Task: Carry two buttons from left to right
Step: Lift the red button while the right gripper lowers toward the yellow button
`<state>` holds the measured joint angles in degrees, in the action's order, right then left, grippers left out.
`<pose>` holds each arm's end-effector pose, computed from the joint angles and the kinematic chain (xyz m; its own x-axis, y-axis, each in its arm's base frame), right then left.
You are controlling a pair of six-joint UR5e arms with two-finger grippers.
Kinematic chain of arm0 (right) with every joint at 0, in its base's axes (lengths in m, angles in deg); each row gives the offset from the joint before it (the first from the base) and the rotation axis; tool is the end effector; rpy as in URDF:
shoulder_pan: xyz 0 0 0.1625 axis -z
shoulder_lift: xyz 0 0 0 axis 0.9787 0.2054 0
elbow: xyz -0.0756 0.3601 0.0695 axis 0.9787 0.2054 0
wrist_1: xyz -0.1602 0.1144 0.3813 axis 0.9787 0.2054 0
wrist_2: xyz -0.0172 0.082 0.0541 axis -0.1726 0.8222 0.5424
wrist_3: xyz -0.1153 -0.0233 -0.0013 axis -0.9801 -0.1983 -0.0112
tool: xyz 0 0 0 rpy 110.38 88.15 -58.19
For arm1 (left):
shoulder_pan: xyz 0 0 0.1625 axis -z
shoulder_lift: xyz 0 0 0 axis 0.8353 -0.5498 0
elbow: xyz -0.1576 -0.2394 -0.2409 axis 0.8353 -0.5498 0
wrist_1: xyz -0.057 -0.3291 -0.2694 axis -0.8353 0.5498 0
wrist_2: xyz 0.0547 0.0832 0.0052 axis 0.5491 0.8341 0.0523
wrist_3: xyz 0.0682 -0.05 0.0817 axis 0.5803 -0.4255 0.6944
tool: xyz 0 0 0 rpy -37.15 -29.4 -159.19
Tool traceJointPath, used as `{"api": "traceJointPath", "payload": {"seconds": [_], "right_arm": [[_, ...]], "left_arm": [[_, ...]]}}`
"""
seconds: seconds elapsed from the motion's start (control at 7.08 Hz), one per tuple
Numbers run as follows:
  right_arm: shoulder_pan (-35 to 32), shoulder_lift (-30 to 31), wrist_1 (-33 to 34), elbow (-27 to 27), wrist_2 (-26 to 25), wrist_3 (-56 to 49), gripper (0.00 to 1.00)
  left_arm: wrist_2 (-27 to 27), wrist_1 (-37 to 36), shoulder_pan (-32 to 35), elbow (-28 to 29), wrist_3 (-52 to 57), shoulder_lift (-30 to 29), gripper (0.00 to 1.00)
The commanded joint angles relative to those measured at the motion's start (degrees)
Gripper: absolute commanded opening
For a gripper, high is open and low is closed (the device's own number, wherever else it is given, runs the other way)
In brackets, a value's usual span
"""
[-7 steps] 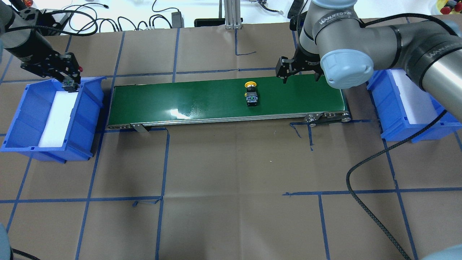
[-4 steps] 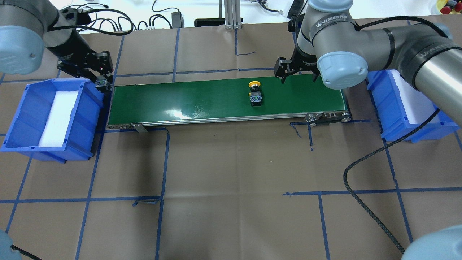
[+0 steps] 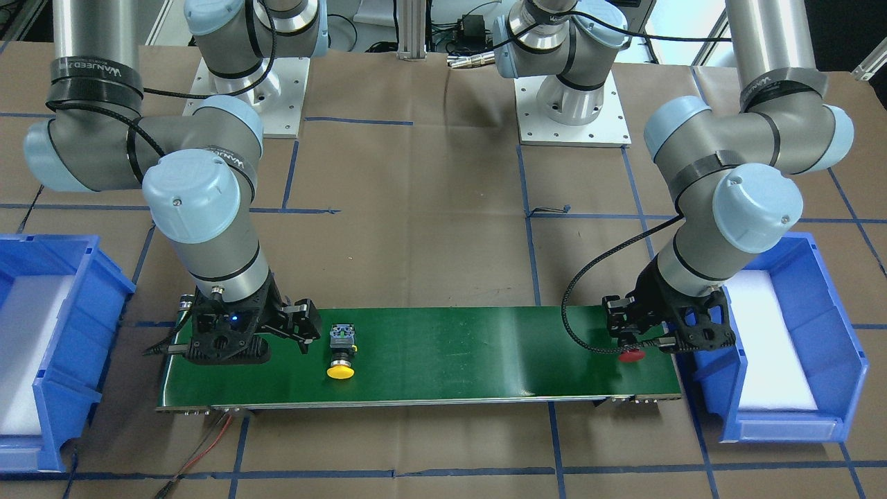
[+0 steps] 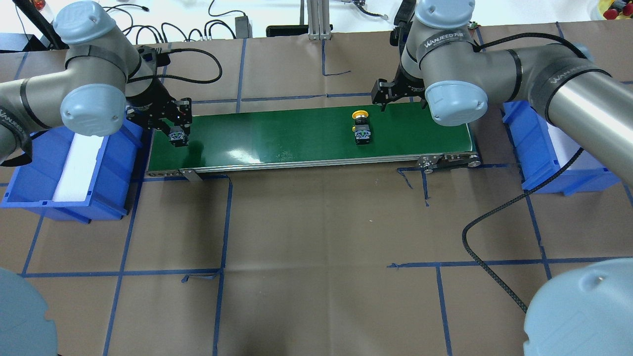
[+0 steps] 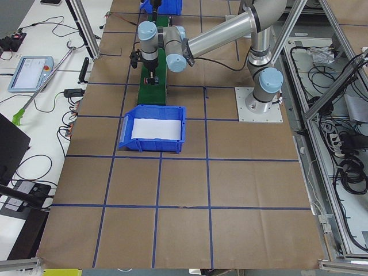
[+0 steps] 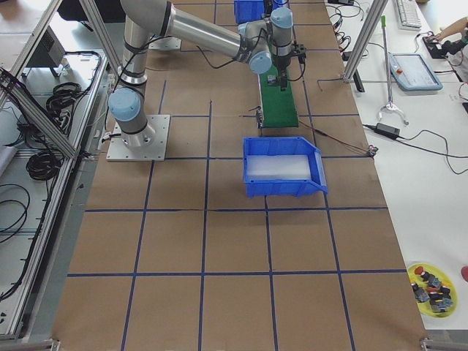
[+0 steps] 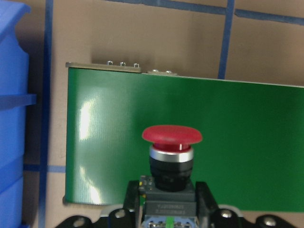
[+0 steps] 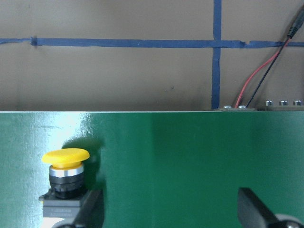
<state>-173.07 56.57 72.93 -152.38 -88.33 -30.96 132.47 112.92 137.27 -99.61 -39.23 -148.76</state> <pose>0.1886 -0.6141 0.2266 -0.9993 -0.0264 -0.0264 -0.0214 0.9849 -0.1718 -0.0392 -0.6010 0.2172 -0.9947 -0.0999 0.0257 -0.1007 0.9944 -0.0315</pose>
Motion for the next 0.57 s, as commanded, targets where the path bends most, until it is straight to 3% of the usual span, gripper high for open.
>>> {"api": "traceJointPath", "payload": {"seconds": [0.0,0.14,0.42], "right_arm": [[0.0,-1.3,0.8,-0.8,4.0,0.0,1.00],[0.0,-1.4,0.8,-0.9,3.9,-0.1,1.00],[0.1,-1.6,0.7,-1.0,3.3,-0.3,1.00]], "left_arm": [[0.6,-2.0,0.1,-1.5,-0.2,-0.8,0.19],[0.6,-2.0,0.1,-1.5,-0.2,-0.9,0.57],[0.9,-2.0,0.1,-0.3,-0.2,-0.9,0.99]]}}
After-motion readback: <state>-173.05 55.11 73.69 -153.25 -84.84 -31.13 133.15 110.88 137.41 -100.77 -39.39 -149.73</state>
